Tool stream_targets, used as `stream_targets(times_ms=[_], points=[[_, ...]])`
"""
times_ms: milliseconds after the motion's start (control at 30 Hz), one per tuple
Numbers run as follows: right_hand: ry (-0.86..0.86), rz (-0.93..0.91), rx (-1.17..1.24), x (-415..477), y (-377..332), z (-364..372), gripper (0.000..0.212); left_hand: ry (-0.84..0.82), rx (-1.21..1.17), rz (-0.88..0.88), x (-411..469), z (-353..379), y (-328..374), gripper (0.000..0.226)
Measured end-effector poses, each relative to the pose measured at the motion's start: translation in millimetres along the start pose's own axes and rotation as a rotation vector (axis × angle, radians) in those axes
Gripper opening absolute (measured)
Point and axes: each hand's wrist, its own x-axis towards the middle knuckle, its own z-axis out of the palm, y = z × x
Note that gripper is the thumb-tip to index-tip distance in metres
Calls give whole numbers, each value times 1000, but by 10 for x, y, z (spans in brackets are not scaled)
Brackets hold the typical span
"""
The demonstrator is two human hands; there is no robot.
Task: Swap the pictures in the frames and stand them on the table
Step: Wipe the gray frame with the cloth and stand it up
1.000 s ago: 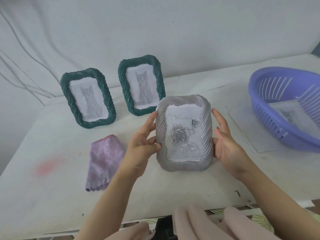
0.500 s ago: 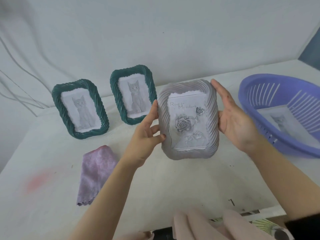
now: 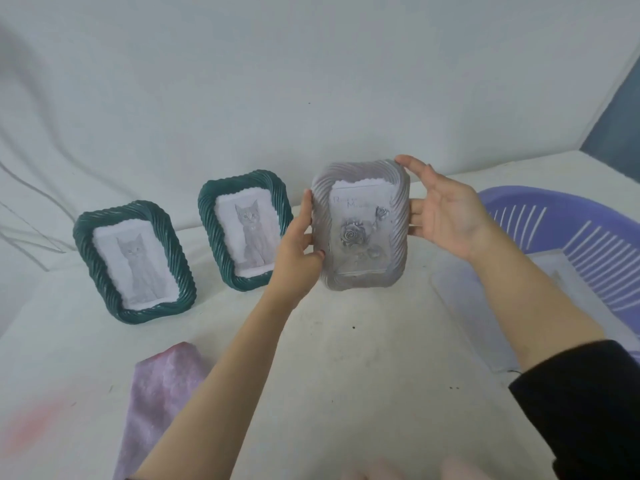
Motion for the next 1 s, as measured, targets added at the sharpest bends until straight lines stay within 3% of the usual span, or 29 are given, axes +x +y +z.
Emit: stream_targets(times_ms=[333, 467, 533, 700, 1000], points=[[162, -98, -152, 273, 140, 39, 28, 76, 33, 1, 207, 142, -119, 93], [279, -166, -164, 276, 320, 57, 36, 67, 43, 0, 234, 131, -163, 91], [269, -152, -124, 263, 431, 33, 32, 59, 47, 1, 231, 118, -178, 91], [209, -142, 22, 269, 614, 35, 45, 43, 64, 7, 230, 70, -242, 93], [178, -150, 37, 388, 496, -14, 54, 58, 37, 11, 333, 99, -231, 92]])
